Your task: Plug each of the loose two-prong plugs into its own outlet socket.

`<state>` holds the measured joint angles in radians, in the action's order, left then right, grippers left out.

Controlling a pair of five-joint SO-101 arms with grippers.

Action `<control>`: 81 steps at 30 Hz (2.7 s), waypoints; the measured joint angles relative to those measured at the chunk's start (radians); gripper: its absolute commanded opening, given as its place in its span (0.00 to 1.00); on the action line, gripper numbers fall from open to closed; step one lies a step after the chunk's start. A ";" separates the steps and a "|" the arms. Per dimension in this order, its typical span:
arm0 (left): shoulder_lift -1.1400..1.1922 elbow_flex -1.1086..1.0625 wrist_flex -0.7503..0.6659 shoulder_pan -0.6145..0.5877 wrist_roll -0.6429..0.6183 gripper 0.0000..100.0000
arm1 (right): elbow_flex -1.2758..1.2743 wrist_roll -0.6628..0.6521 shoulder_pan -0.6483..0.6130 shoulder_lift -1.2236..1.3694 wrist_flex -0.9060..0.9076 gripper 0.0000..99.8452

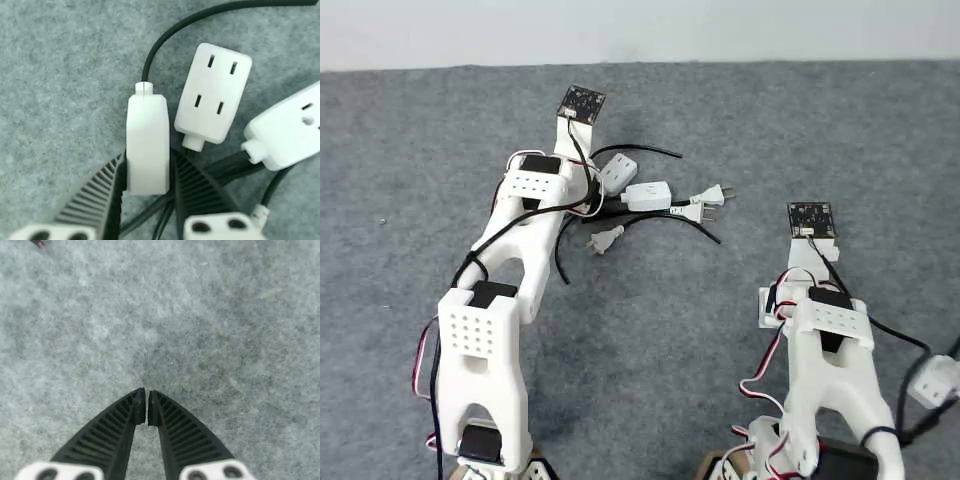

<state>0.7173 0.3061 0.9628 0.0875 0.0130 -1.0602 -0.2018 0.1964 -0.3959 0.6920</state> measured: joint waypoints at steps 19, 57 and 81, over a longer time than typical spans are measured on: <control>-0.649 -0.377 0.431 0.120 -0.322 0.01 | 0.000 0.000 0.000 0.000 0.000 0.01; -1.646 -1.338 0.172 0.256 -0.242 0.07 | 0.000 0.000 0.002 0.000 0.000 0.01; -1.142 -1.335 -0.114 0.270 -0.160 0.01 | 0.000 0.000 0.002 0.000 0.000 0.01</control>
<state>-0.4242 -1.0288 0.8493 0.3575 -0.1465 -1.0602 -0.2018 0.1979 -0.3959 0.6920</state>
